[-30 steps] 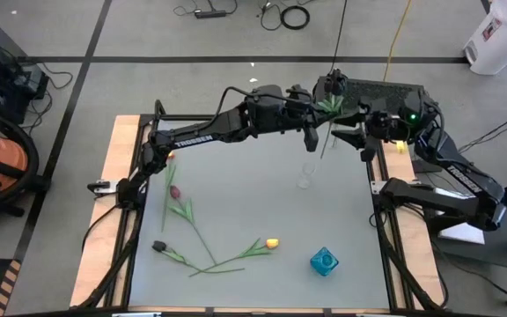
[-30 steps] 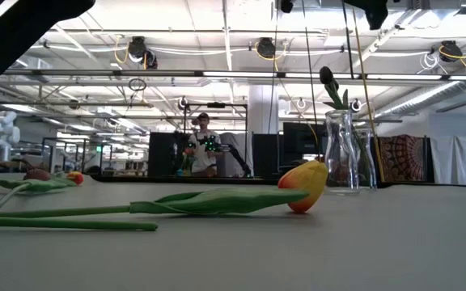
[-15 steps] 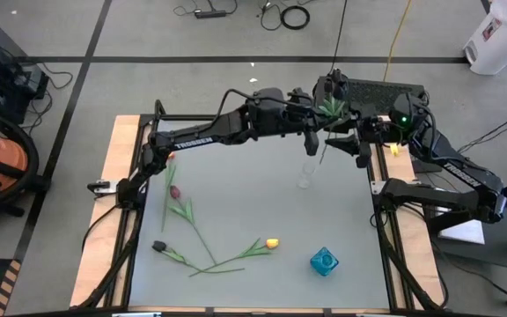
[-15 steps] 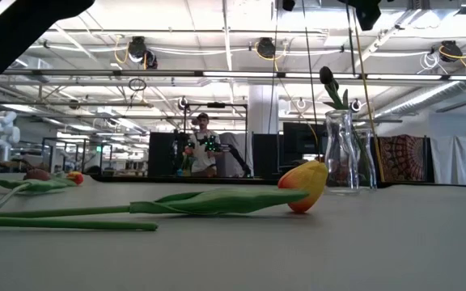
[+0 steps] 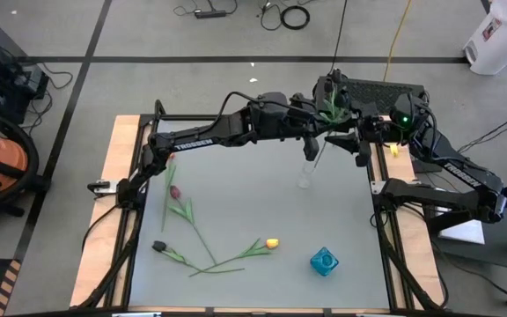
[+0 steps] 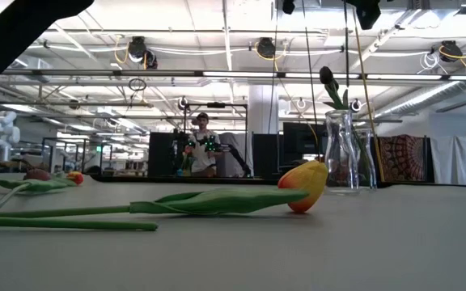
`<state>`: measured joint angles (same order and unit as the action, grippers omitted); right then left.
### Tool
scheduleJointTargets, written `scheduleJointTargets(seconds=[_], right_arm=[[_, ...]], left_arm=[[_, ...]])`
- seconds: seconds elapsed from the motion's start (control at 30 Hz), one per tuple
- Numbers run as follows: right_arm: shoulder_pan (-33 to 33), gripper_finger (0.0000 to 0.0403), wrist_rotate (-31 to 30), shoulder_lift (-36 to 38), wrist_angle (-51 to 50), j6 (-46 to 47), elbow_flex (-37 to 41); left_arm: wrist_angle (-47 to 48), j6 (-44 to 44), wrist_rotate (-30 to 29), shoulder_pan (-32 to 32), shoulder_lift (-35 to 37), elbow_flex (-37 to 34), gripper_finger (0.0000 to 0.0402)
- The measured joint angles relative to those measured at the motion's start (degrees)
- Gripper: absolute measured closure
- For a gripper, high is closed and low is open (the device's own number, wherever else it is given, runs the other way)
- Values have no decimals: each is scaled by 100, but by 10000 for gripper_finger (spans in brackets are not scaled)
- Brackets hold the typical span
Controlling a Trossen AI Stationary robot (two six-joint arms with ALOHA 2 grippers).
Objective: Sort flowers into vase by color
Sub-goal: Put the top black tulip into the top transparent vase
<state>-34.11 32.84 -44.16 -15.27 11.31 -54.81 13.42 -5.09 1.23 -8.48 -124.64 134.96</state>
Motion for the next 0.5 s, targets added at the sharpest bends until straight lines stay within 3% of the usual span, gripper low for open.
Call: scheduleJointTargets(seconds=[0.5], right_arm=[[-4, 389, -39, 0, -4, -85, 0]], left_arm=[[-6, -19, 20, 5, 0, 0, 389]])
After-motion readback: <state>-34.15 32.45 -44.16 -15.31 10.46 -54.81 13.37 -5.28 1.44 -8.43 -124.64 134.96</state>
